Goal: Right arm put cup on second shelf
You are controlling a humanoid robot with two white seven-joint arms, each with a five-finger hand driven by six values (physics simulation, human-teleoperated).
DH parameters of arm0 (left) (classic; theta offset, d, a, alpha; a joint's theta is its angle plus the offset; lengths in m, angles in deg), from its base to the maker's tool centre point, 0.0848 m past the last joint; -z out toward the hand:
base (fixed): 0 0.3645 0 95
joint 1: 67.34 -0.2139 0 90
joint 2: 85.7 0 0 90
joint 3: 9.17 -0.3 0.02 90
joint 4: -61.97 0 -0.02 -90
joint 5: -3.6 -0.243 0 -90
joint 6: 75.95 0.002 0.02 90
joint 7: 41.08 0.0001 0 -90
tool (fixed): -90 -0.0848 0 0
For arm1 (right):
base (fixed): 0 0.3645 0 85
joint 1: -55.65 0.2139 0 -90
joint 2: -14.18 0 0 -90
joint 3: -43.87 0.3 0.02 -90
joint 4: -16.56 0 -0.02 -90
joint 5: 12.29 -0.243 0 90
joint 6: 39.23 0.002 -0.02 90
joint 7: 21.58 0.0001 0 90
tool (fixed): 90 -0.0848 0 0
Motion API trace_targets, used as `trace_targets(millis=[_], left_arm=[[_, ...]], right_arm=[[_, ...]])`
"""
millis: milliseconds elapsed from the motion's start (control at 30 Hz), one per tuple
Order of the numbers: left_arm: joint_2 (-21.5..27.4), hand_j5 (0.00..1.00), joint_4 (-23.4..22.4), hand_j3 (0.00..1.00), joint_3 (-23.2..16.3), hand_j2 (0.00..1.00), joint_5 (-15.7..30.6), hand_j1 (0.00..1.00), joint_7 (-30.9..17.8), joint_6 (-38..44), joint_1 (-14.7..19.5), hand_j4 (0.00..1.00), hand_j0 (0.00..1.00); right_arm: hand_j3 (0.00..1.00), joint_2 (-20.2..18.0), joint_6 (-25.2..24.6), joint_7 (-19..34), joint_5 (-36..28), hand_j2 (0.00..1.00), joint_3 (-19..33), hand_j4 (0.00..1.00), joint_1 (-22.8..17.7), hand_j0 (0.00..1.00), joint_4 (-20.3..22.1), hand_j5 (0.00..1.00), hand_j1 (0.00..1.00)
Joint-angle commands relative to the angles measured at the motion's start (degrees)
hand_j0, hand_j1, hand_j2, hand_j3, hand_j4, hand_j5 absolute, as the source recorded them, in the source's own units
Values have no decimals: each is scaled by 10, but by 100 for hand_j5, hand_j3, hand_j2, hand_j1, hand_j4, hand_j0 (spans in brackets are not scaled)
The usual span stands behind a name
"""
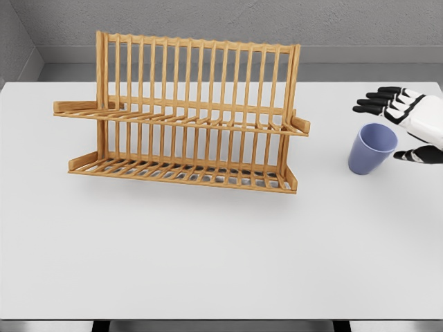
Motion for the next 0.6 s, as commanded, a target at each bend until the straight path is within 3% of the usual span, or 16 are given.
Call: trace_targets(millis=[0,100,167,200,233,300,333,433,467,500,567], left_arm=[[0,100,0,100,0,100,0,100,-1,0,0,100,100],[0,100,0,100,0,100,0,100,0,0,0,100,100],[0,100,0,100,0,100,0,100,-1,1,0,100,100],[0,100,0,100,0,100,0,100,0,0,0,100,100],[0,100,0,100,0,100,0,100,-1,0,0,100,100],[0,100,0,100,0,100,0,100,0,1,0,100,100],[0,100,0,100,0,100,0,100,-1,0,0,100,100],[0,100,0,100,0,100,0,100,-1,0,0,100,100],[0,100,0,100,0,100,0,100,-1,0,0,100,100],[0,100,0,100,0,100,0,100,0,0,0,100,100],[0,100,0,100,0,100,0,100,0,0,0,100,100]], right_arm=[[100,-2,0,0,-4,100,-1,100,1,100,4,100,100],[100,-7,0,-8,-13,100,3,100,-3,100,-10,100,100],[100,-16,0,-8,-13,100,2,100,-10,100,-69,100,100],[100,-16,0,-1,-12,100,1,100,-10,100,-78,100,100],[100,-16,0,15,-7,100,4,100,-7,100,-85,100,100],[100,-13,0,154,-13,100,27,100,11,100,-128,100,100],[100,-15,0,193,-13,100,32,100,18,100,-144,100,100],[100,-9,0,211,-7,100,9,100,38,100,-188,100,100],[100,-1,0,211,-7,100,-23,100,71,100,-206,100,100],[100,19,0,211,-6,100,-93,100,143,100,-240,100,100],[100,50,0,211,-6,100,-184,100,235,100,-288,100,100]])
